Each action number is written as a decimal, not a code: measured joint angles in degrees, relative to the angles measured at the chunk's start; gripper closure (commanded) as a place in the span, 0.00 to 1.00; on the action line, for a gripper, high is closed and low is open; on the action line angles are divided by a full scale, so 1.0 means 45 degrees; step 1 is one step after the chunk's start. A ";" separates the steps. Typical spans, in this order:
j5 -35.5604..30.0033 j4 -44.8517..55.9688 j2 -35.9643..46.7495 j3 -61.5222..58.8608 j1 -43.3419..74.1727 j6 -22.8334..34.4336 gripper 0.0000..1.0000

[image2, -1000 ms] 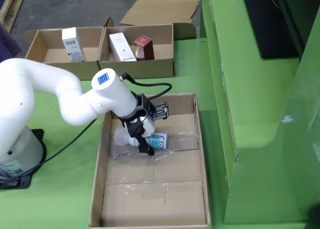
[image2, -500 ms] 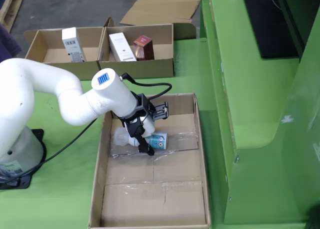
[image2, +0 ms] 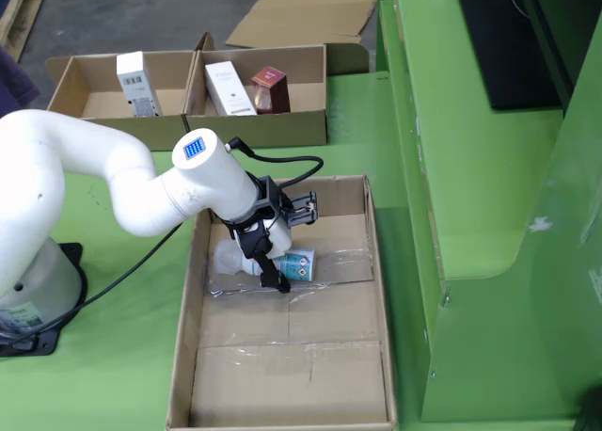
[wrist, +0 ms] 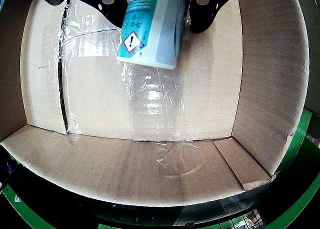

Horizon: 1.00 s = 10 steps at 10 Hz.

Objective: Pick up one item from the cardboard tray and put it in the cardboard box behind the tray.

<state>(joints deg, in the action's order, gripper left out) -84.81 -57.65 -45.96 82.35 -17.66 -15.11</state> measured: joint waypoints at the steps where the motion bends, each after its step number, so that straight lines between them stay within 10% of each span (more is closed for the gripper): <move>1: 0.0000 0.0000 0.0000 0.0000 0.0000 0.0000 1.00; 10: 0.0138 -0.0058 0.0584 0.0742 -0.0118 -0.0020 1.00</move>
<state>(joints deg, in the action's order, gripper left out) -84.19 -57.91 -43.33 85.69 -18.19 -15.20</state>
